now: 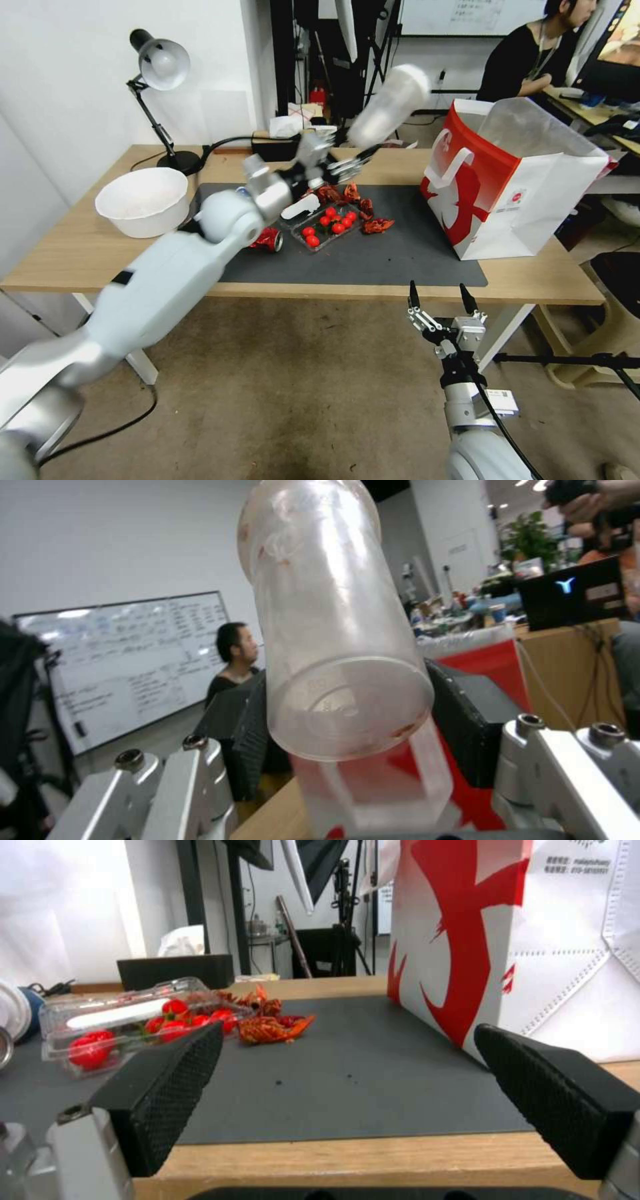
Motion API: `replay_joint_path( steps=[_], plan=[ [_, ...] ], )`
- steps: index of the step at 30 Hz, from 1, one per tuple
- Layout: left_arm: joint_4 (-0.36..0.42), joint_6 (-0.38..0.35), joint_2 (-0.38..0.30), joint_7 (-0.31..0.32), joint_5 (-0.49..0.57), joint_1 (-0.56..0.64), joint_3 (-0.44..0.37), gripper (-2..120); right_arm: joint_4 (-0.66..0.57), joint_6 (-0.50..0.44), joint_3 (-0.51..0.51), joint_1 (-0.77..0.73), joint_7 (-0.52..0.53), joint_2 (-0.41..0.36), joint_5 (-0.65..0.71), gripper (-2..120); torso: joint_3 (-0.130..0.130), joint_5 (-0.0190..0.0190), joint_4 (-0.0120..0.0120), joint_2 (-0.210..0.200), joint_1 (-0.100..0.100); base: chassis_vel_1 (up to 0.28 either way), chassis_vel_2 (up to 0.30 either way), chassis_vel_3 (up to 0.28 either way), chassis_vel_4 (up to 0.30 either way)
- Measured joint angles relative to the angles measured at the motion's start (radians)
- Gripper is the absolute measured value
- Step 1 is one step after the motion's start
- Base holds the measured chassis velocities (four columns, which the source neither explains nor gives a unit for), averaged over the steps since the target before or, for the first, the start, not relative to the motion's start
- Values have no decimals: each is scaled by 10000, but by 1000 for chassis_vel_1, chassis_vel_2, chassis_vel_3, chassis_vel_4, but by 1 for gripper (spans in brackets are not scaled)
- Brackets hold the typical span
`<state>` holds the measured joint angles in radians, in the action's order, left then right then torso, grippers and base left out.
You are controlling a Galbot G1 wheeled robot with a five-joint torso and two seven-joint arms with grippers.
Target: Pick up the trash from the table and place it into the takeout bag.
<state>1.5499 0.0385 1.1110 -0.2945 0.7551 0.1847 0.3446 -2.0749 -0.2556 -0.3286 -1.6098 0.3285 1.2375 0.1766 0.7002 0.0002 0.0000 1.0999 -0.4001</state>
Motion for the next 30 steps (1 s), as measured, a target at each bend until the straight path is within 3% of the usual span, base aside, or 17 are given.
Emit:
replay_joint_path(
  steps=[1, 6, 9, 11, 17, 19, 21, 30],
  plan=[
    [-355, -4, 409, 1, 105, -550, 438, 53, 15, 9, 31, 22, -1, -1, -15, 95, -1, 4, 0, 0, 2, 0, 0, 0, 0],
    [-1035, -4, 1220, -31, 291, -1420, 1060, 53, 29, 17, 42, 61, 1, 10, -30, 95, -2, 2, 1, 0, 2, 0, 0, 0, 0],
    [-1752, -1, 2120, -84, 669, -2206, 1717, 53, 27, 23, 41, 97, 7, 54, -35, 95, -1, 3, -1, 0, 2, 0, 0, 0, 0],
    [-1874, -1, 2266, -86, 745, -2329, 1835, 53, 25, 24, 41, 107, 8, 58, -38, 95, -2, 3, -1, 2, 2, 0, 0, 0, 0],
    [-3524, 36, 3735, -296, 974, -3057, 2510, 53, -48, 28, 33, 116, 12, 113, -63, 95, -1, 2, -2, 2, 2, 0, 0, 0, 0],
    [-3690, 43, 3854, -319, 974, -3098, 2542, 53, -57, 28, 33, 108, 12, 117, -67, 95, -2, 1, -1, 2, 2, 0, 0, 0, 0],
    [-4385, 149, 4311, -410, 954, -3211, 2623, 53, -73, 29, 65, 126, 12, 120, -76, 95, -2, 0, -4, 2, 2, 0, 0, 0, 0],
    [-5192, 184, 4735, -438, 934, -3296, 2618, 53, -22, 39, 162, 242, 8, 73, -74, 95, -2, -2, 3, 2, 1, 0, 0, 0, 0]
  ],
)
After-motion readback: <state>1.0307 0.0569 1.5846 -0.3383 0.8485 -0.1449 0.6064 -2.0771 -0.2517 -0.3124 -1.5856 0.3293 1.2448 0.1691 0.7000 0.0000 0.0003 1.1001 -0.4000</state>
